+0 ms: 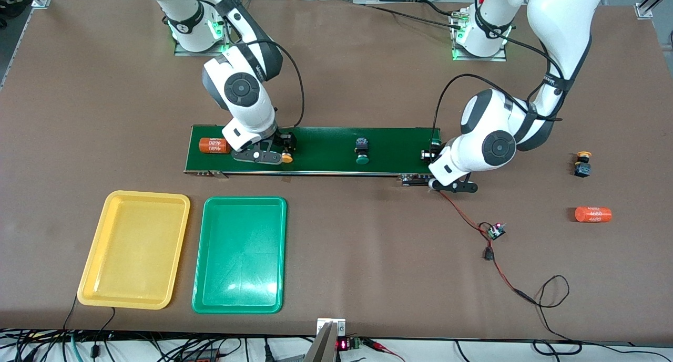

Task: Sort buttons by color to trays
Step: 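Grasp the yellow-capped button with the right gripper while the left gripper withdraws, then carry the yellow button over the yellow tray with the right gripper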

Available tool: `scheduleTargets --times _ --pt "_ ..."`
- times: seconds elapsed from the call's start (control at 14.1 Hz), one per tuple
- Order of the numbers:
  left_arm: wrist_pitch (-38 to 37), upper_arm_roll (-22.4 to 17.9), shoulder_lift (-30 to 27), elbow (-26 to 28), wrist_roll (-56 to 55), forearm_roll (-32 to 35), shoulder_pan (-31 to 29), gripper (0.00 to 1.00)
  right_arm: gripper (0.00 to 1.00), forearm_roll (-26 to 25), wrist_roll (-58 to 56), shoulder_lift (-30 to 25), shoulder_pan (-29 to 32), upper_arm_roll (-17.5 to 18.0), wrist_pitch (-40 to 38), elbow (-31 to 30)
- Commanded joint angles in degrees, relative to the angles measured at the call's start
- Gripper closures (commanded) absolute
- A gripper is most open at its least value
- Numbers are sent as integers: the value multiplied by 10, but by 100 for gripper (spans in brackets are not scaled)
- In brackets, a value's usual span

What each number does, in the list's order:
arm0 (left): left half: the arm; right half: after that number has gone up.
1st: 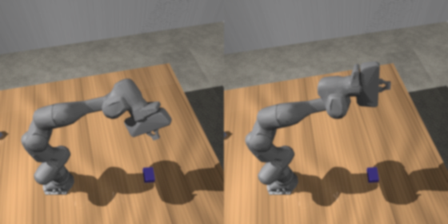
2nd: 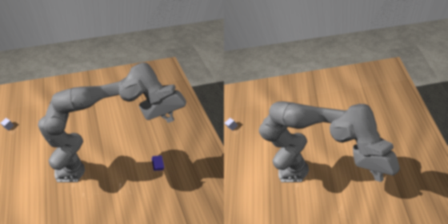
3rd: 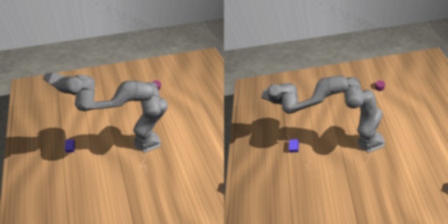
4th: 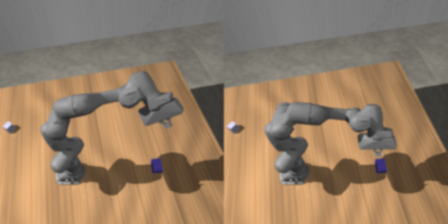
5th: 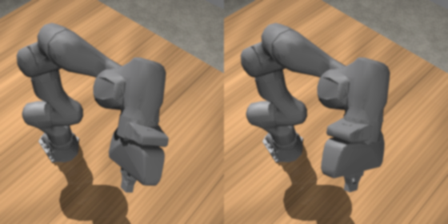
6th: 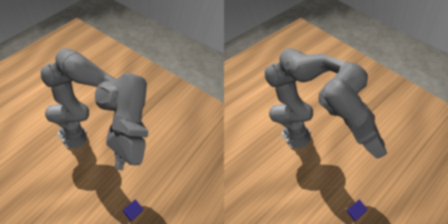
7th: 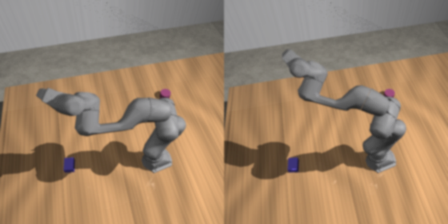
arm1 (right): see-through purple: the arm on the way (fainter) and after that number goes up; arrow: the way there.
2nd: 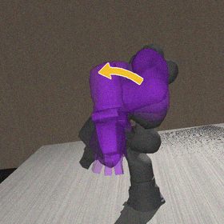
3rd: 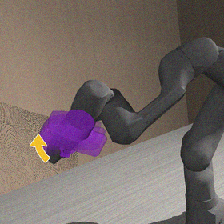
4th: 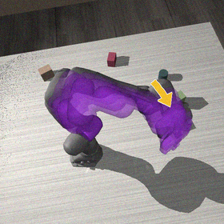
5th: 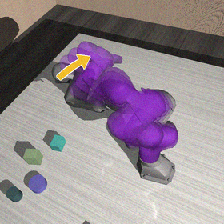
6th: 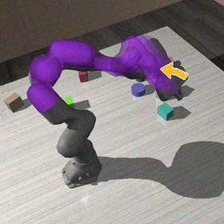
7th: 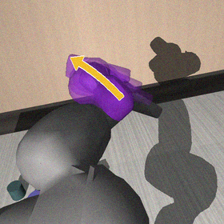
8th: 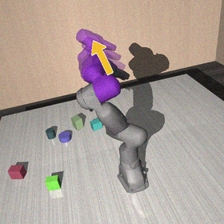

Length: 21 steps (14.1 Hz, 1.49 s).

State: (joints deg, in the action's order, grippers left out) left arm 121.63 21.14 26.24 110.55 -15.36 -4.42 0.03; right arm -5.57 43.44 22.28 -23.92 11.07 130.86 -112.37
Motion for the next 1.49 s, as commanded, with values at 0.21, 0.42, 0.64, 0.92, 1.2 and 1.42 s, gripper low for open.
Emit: scheduleTargets --times 0.21,0.42,0.64,0.92,1.2,1.42 --pt "3 -5 -12 -1 7 -10 5 0 0 -11 14 12 -9 -8 -3 24" --pt "-1 -6 -22 -2 8 -10 -1 0 0 -11 14 18 -9 -8 -3 30" --pt "-2 -13 -35 -4 10 -9 -55 0 0 -10 10 29 -12 -8 -3 32" --pt "-2 -13 -29 -8 75 -2 -159 0 0 -12 -4 31 -13 -7 -11 30" --pt "-16 -13 -16 -9 196 0 -286 0 12 -12 -19 32 -8 -8 -24 29" --pt "-24 -13 31 -36 243 1 -373 0 49 -12 -41 32 3 -8 -26 29"
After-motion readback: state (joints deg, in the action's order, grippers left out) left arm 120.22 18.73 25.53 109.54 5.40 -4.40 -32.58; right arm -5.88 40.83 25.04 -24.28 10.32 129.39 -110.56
